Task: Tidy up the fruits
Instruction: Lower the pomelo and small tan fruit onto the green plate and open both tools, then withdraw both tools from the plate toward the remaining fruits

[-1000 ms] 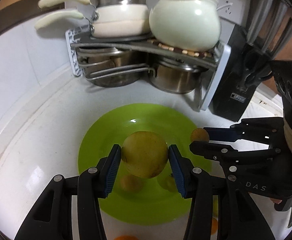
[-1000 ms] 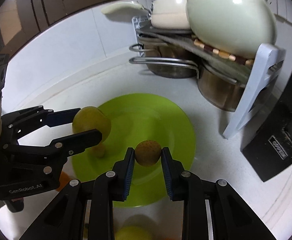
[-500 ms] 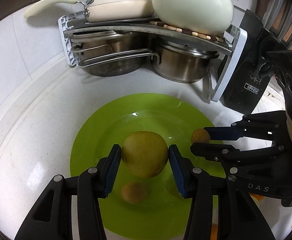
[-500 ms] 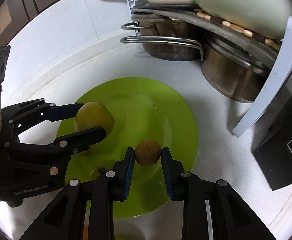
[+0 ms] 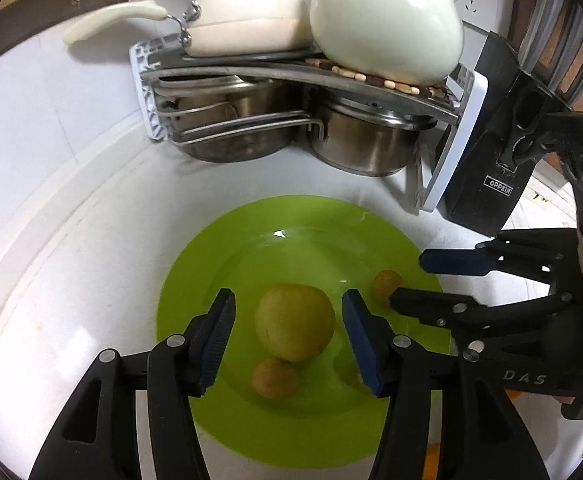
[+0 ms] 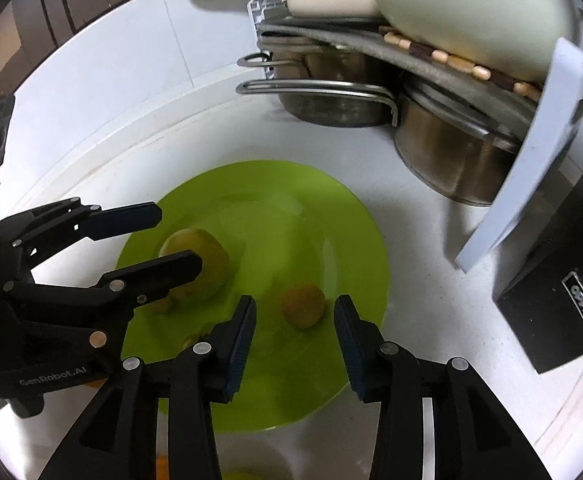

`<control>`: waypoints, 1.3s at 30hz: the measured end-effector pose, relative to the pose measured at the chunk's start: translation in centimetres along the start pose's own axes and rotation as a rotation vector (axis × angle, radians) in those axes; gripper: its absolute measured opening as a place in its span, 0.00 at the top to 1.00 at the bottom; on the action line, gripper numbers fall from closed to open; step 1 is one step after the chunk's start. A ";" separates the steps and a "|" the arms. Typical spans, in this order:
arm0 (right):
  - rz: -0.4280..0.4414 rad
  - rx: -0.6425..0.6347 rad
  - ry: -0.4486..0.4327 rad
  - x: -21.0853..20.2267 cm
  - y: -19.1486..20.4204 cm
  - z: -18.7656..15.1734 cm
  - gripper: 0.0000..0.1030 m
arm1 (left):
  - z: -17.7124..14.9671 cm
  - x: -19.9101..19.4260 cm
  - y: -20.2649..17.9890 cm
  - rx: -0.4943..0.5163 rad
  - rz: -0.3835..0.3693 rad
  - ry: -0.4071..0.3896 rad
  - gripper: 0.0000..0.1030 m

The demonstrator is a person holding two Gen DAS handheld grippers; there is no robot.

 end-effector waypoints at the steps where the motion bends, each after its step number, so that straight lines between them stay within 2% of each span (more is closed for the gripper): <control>1: -0.002 0.000 -0.009 -0.4 0.1 -0.1 0.60 | -0.1 -0.5 0.0 -0.003 0.000 -0.009 0.44; 10: 0.026 0.001 -0.110 -5.0 1.4 -1.0 0.60 | -0.1 -6.5 -0.7 -0.012 0.062 -0.109 0.37; 19: 0.035 -0.016 -0.205 -9.5 3.5 -2.4 0.60 | -1.4 -11.7 -1.3 -0.032 0.099 -0.175 0.35; 30: 0.022 -0.053 -0.271 -13.0 5.9 -5.8 0.60 | -4.6 -15.0 -2.9 -0.027 0.119 -0.194 0.35; 39: 0.021 -0.052 -0.268 -14.1 6.9 -9.1 0.60 | -7.4 -16.2 -4.6 0.013 0.099 -0.193 0.35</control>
Point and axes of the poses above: each gripper's, at about its wrist camera, not at the fingertips, and x roughly the way its jaws point, y to its left, z to its top, the point moved 3 cm from there along x, roughly the way its jaws point, and after that the axes turned 15 degrees about x, right-handed, at the moved point
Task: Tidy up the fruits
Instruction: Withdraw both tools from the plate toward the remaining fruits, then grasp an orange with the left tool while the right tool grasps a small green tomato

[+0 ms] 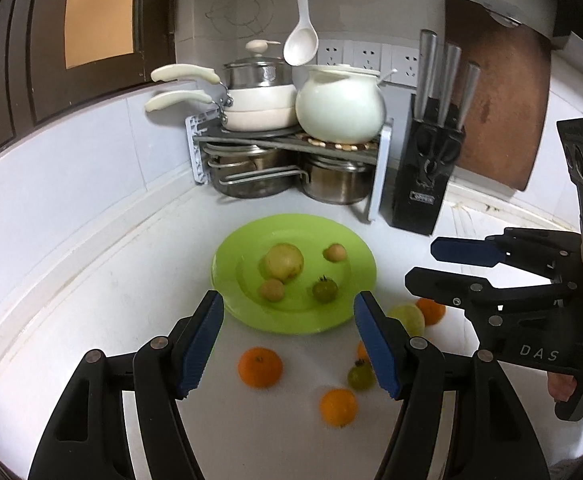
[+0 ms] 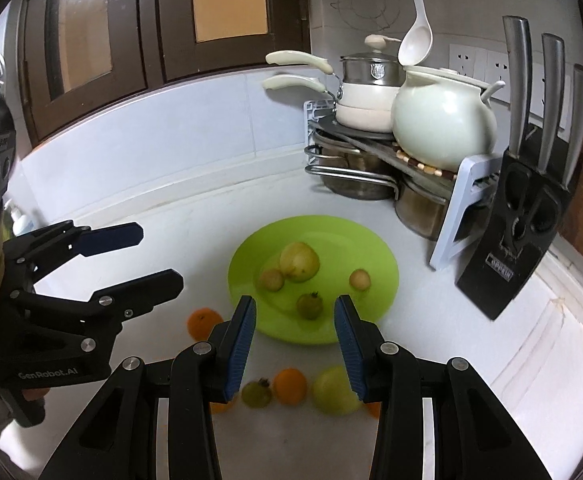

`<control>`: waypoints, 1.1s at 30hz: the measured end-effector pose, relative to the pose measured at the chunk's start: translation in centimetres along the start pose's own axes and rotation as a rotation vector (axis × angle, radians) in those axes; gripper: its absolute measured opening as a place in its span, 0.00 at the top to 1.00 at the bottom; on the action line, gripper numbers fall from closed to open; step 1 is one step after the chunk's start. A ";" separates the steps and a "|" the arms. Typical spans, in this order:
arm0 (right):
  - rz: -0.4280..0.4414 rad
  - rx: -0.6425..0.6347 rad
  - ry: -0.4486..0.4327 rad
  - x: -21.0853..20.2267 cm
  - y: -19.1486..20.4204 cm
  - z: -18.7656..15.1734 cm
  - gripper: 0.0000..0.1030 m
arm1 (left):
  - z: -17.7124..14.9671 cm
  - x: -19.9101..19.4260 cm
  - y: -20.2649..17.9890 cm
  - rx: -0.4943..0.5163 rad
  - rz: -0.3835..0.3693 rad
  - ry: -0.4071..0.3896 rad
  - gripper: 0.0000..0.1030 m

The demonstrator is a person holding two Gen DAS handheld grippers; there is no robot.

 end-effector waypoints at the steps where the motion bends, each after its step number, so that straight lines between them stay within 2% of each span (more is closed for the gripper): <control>1: 0.000 0.003 0.004 -0.1 0.0 -0.4 0.60 | -0.3 -0.1 -0.2 0.004 -0.004 0.002 0.35; 7: -0.016 0.022 0.022 -0.3 0.2 -2.6 0.60 | -2.5 -0.5 -1.3 0.042 0.003 -0.008 0.35; 15: -0.068 0.047 0.040 -0.1 0.2 -5.8 0.60 | -5.8 0.7 -3.1 0.073 -0.054 0.036 0.36; 27: -0.097 0.124 0.120 1.8 -0.8 -8.8 0.60 | -8.0 4.3 -4.9 0.091 -0.189 0.111 0.52; 33: -0.106 0.153 0.147 2.6 -1.5 -9.4 0.60 | -7.9 5.4 -5.3 0.093 -0.217 0.126 0.57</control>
Point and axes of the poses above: each gripper's, at about its wrist camera, not at the fingertips, and x roughly the way its jaws point, y to its left, z to its top, the point moved 3 cm from there along x, roughly the way its jaws point, and after that the axes turned 15 degrees about x, right-handed, at the moved point
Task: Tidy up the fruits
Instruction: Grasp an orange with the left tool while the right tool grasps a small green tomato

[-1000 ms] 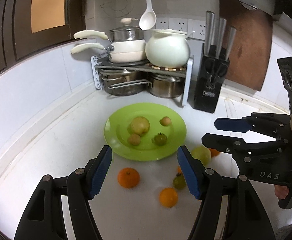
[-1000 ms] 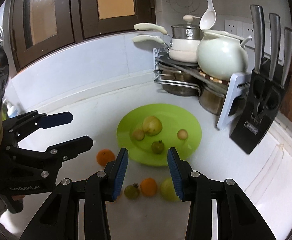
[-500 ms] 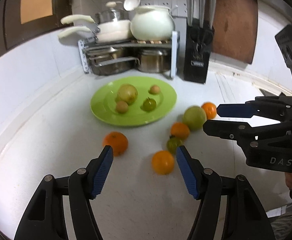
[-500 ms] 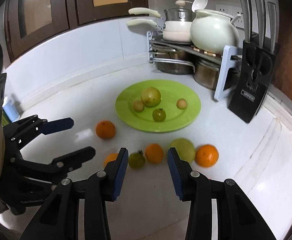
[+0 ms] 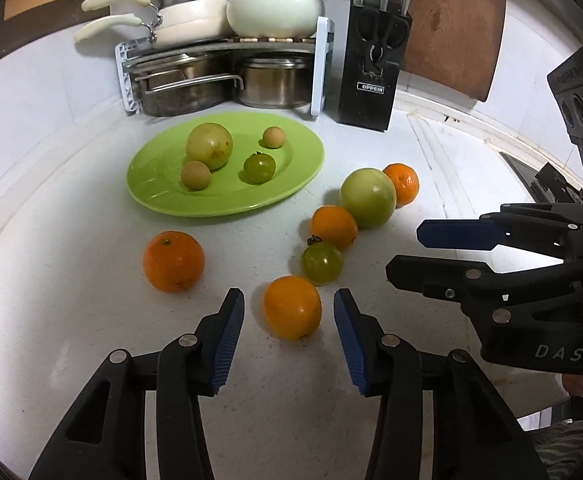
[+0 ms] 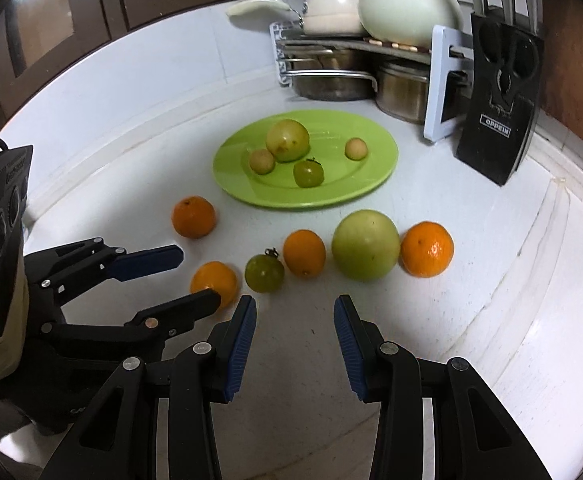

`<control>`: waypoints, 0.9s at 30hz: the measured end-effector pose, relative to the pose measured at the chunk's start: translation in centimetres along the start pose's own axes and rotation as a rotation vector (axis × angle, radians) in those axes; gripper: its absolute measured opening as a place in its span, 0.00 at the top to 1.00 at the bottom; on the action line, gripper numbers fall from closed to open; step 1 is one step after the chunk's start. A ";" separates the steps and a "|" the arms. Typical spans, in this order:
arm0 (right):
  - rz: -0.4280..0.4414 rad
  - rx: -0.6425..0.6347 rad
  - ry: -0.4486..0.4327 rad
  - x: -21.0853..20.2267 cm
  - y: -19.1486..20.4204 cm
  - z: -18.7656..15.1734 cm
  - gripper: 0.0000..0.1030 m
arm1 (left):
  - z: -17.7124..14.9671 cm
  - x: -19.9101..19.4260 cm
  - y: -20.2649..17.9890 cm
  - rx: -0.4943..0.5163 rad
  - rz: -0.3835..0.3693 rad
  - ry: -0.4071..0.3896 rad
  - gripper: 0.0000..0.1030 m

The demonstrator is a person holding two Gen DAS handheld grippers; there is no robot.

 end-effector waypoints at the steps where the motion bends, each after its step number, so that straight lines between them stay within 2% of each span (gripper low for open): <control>1: 0.002 0.003 0.003 0.1 -0.1 0.0 0.60 | 0.0 0.1 0.0 -0.001 -0.003 0.003 0.59; 8: 0.015 0.008 0.023 0.9 -0.2 0.1 0.60 | -0.2 0.8 0.4 -0.031 -0.025 0.012 0.68; 22: 0.073 0.009 0.077 3.3 1.0 0.5 0.60 | -0.7 -0.8 2.5 -0.086 0.070 0.007 0.68; 27: 0.071 -0.001 0.086 4.2 1.5 0.7 0.60 | -1.0 -1.0 3.0 -0.103 0.081 0.006 0.68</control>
Point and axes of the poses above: each gripper's, at about its wrist camera, not at the fingertips, and x roughly the way its jaws point, y to its left, z to its top, the point moved 3 cm from there along x, roughly the way its jaws point, and after that the axes turned 15 degrees about x, right-handed, at the moved point
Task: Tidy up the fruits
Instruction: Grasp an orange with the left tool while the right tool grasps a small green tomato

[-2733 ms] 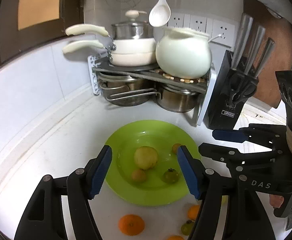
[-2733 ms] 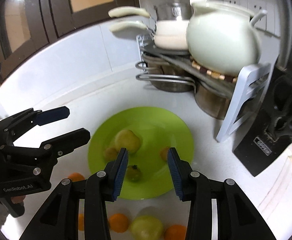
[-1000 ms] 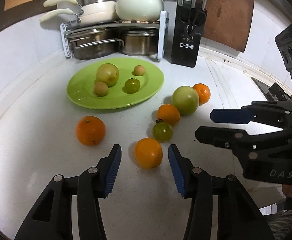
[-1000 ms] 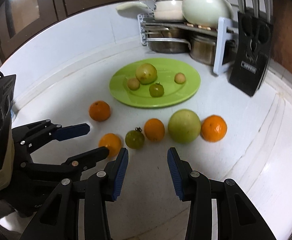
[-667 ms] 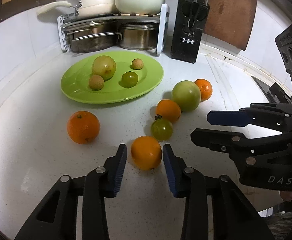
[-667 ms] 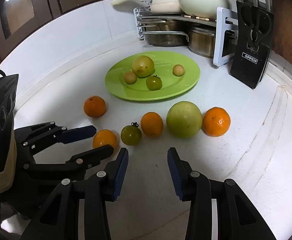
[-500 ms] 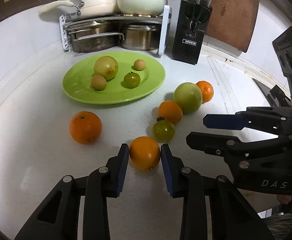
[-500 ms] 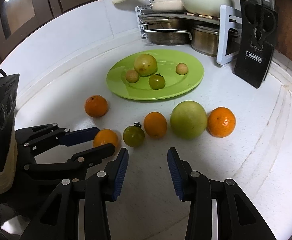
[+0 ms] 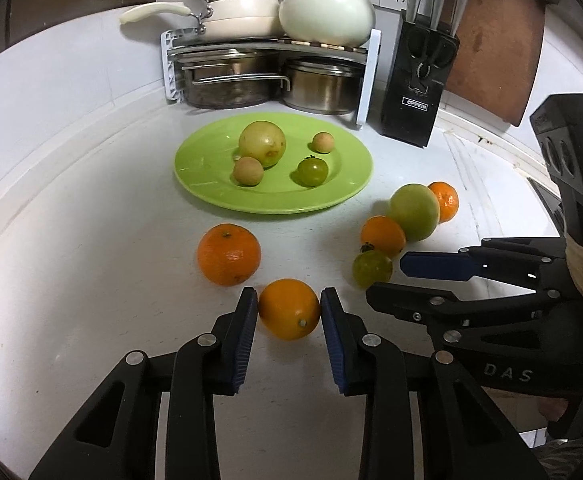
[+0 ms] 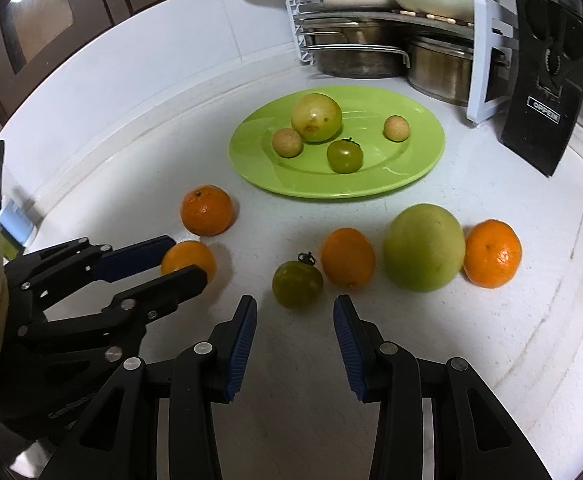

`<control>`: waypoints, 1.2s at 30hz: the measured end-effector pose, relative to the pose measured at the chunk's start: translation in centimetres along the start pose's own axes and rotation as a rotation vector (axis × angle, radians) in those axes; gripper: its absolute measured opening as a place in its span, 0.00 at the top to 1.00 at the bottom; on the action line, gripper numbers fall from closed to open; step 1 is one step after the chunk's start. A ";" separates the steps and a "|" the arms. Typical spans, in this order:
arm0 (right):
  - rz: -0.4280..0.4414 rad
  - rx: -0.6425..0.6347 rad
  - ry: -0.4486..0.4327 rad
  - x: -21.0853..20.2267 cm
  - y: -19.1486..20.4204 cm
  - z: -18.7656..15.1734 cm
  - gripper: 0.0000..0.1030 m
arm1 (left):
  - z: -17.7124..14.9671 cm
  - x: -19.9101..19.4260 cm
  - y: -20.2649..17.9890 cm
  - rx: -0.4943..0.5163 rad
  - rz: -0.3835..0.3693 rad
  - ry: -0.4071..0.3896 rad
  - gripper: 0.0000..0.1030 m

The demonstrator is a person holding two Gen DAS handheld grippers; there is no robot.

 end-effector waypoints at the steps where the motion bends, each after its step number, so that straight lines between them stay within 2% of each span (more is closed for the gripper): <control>1: 0.002 0.000 0.004 0.2 0.0 0.1 0.60 | 0.0 0.0 0.1 -0.004 0.002 0.000 0.68; 3: -0.005 -0.004 0.006 0.5 0.1 0.3 0.64 | -0.1 0.0 0.3 -0.011 0.002 -0.001 0.69; 4: -0.005 -0.002 0.010 0.7 0.1 0.4 0.64 | -0.1 0.0 0.4 -0.013 0.004 -0.001 0.73; 11: -0.016 -0.011 0.012 1.5 0.6 0.7 0.65 | 0.2 0.0 0.5 -0.021 -0.003 -0.015 0.76; 18: -0.021 -0.019 0.008 1.8 0.6 0.7 0.71 | -0.2 0.4 0.7 -0.032 -0.003 -0.001 0.71; 23: -0.019 -0.020 0.005 1.9 0.7 0.6 0.71 | -0.8 1.5 1.1 -0.090 -0.063 0.034 0.67; 36: -0.011 -0.028 -0.031 0.2 1.1 0.2 0.71 | 0.0 -0.4 0.7 -0.074 -0.021 0.001 0.68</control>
Point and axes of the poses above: each gripper's, at about its wrist camera, not at the fingertips, and x roughly the way its jaws point, y to its left, z to its top, the point moved 3 cm from there along x, roughly the way its jaws point, and after that the axes turned 15 degrees about x, right-handed, at the moved point
